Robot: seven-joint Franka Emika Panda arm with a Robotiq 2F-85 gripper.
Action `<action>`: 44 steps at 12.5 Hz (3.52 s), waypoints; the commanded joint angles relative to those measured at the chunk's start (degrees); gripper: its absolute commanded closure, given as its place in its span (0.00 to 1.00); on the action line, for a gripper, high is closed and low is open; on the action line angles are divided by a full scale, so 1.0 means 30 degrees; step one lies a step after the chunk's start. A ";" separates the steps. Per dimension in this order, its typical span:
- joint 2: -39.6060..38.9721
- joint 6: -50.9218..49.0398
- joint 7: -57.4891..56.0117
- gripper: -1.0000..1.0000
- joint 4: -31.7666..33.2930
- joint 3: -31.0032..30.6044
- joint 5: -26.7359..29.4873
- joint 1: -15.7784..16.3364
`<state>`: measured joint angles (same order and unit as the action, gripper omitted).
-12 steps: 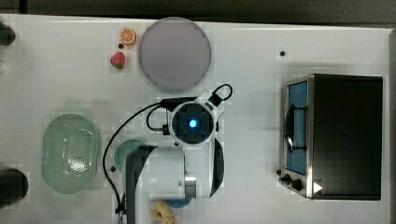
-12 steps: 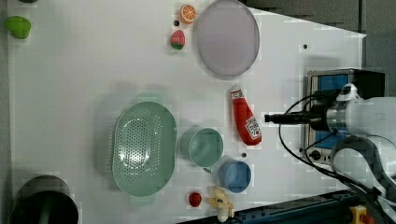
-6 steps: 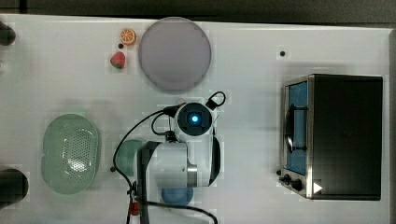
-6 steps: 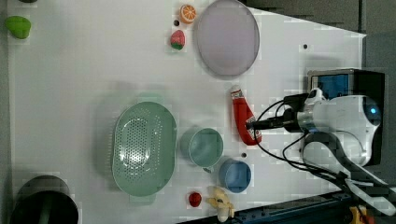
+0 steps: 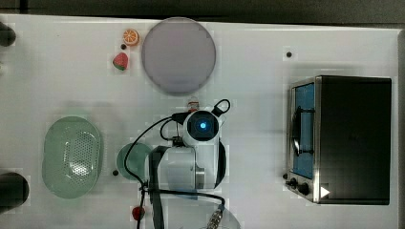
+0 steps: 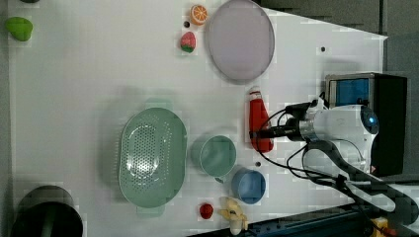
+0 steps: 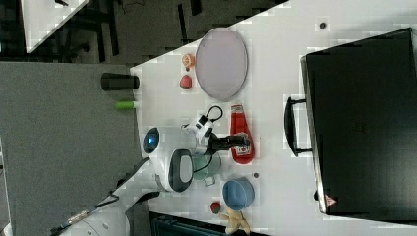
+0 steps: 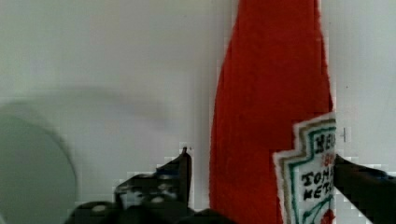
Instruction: Pick Ketchup from the table and place it in strainer.
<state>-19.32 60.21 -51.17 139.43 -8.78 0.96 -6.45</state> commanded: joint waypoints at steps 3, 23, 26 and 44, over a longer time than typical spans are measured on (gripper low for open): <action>-0.0211 0.0818 -0.0793 0.38 -0.0197 0.0091 0.0178 0.0062; 1.0198 -0.9277 0.8460 0.38 -0.2206 -0.6167 0.1925 0.1762; 0.8640 -0.6726 1.1612 0.38 -0.2355 -0.8211 0.2048 0.1803; 0.2093 0.1165 1.6562 0.00 -0.3514 -1.0531 0.2280 0.1351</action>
<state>-17.63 63.23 -5.34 131.94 -40.99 7.07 -0.49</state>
